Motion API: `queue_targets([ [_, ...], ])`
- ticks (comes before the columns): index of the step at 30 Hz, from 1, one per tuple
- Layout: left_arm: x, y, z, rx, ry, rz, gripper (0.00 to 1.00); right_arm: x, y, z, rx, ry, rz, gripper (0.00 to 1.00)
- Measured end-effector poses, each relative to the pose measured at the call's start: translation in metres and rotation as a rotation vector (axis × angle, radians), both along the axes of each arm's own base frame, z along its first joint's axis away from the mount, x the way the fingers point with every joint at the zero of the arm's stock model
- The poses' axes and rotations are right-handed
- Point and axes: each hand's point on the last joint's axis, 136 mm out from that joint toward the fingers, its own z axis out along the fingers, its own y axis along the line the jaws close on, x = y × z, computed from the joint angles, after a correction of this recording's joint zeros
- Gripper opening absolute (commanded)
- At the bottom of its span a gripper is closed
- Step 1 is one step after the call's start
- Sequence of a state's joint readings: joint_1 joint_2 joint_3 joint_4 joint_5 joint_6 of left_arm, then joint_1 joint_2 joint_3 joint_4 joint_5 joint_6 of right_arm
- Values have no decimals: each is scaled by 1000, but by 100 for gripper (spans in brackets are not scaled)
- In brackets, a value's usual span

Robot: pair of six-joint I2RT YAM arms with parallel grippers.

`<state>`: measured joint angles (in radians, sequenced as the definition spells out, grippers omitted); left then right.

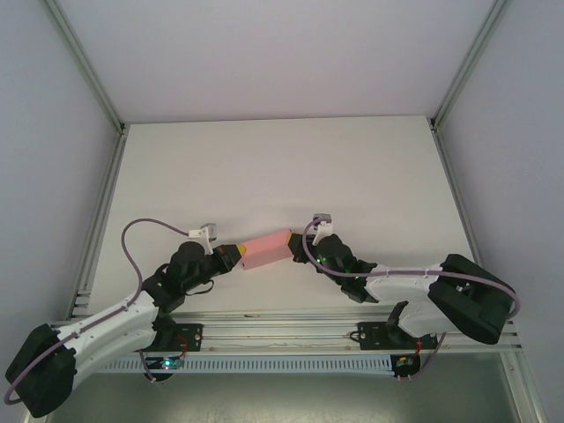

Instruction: Assemble paper box

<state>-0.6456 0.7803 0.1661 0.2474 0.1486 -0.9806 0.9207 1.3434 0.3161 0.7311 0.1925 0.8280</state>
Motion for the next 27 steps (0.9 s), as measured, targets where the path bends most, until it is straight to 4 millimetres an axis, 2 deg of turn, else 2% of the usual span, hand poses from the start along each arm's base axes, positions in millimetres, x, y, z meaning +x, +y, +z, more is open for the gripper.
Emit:
queue_targets([
  [4,-2,2,1,-4,-13,1,0,-3,2,1,7,-29,34,3],
  [5,-3,3,1,-1,-12,1,4,-4,2,1,6,-32,40,3],
  [6,-4,4,1,6,-12,3,17,-5,3,2,6,-34,49,5],
  [7,-4,6,2,17,-12,5,20,-6,4,3,7,-35,58,7],
  [9,-4,8,1,50,-6,1,35,-7,5,5,0,-33,68,10],
  [10,-4,8,2,62,-3,-1,36,-7,5,5,-6,-27,71,12],
  [14,-3,9,-2,126,36,-5,56,-9,5,7,-50,0,79,21],
  [16,1,10,-4,163,57,1,62,-9,3,6,-79,14,78,22],
  [18,6,8,-3,193,77,1,73,-7,1,6,-109,30,72,26],
  [21,11,7,-4,247,104,-2,80,-2,-1,7,-143,54,60,29],
  [22,13,7,-2,266,109,-1,90,0,-2,7,-158,62,58,31],
  [23,14,8,-1,287,111,-1,97,1,-3,7,-173,68,62,33],
  [24,15,10,1,307,110,-1,100,2,-4,8,-186,71,62,38],
  [26,17,13,7,337,105,4,100,2,-5,10,-216,74,72,53],
  [27,17,15,11,347,100,8,100,2,-6,13,-225,71,77,56],
])
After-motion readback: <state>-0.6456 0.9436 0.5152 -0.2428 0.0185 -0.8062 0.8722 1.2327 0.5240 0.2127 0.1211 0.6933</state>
